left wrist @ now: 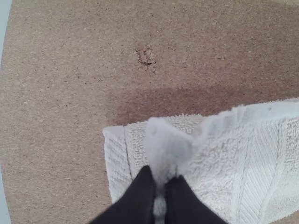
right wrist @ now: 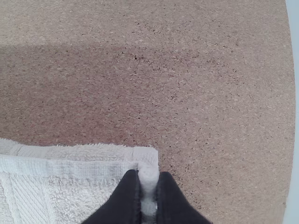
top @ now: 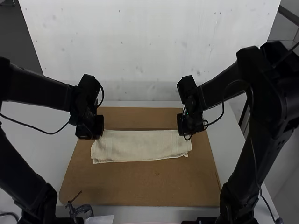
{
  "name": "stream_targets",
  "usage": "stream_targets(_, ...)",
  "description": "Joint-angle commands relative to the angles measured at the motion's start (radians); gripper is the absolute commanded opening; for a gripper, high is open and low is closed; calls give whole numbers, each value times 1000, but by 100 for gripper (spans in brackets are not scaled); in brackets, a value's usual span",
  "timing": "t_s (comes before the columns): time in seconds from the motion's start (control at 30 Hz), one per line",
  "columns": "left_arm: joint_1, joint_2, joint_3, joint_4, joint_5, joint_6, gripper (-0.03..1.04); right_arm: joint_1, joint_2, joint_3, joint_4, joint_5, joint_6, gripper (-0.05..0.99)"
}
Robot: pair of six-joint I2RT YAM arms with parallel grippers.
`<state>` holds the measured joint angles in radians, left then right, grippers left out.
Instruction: Fold the towel.
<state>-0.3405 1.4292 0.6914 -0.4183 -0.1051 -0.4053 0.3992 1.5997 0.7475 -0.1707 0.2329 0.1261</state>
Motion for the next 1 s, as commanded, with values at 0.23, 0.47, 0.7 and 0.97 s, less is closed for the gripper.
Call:
stream_targets(0.23, 35, 100, 42, 72, -15, 8, 2, -23, 106, 55, 51, 22, -3, 1)
stream_targets(0.47, 47, 160, 62, 87, -15, 6, 2, -28, 147, 82, 53, 20, 0, 1)
stream_targets(0.7, 58, 195, 63, 104, -4, 6, 12, -30, 186, 81, 103, 19, 3, 11)
stream_targets(0.97, 175, 174, 105, 15, 186, 6, 100, -77, 137, 82, 65, -127, 93, 85)
